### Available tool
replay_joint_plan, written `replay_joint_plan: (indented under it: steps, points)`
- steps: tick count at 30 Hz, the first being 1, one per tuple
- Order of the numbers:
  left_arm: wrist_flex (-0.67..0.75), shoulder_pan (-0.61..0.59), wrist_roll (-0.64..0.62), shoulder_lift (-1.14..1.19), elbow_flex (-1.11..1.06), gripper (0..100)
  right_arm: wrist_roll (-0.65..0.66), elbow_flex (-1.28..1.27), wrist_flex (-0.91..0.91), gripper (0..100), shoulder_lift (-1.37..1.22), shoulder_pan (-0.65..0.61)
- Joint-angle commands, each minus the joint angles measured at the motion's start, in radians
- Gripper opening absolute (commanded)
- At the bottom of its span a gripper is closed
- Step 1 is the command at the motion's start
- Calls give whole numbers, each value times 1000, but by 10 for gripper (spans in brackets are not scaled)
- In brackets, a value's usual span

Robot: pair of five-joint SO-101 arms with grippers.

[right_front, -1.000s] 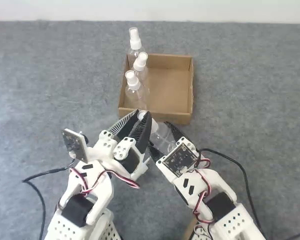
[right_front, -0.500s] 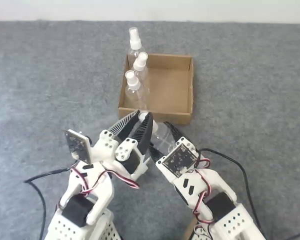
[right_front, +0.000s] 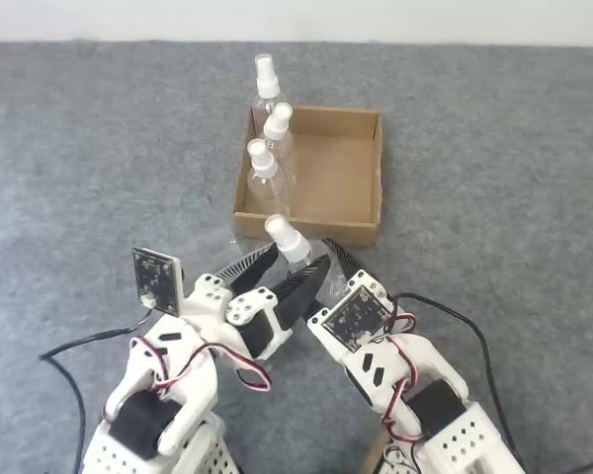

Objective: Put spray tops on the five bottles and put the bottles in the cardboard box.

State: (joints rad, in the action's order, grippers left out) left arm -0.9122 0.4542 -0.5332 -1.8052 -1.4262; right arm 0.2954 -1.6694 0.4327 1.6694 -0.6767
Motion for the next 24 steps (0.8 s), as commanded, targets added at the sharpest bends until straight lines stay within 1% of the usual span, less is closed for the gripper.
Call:
replay_joint_plan:
  steps: [1, 6, 13, 19, 22, 24]
  points:
    - [-9, 3, -11, -20, 64, 250, 15, -20, -15, 58, 28, -2]
    - [-9, -3, -11, -20, 64, 250, 15, -20, -15, 58, 28, -2]
    - [-9, -143, -11, -20, 108, 250, 15, -20, -13, 58, 28, -2]
    - [-9, -172, -14, -20, 116, 249, 15, -20, -12, 58, 28, -2]
    - [0, -229, -68, -20, 119, 250, 15, -20, -10, 58, 28, -2]
    - [34, -278, -91, -20, 114, 250, 15, -20, -8, 58, 28, -2]
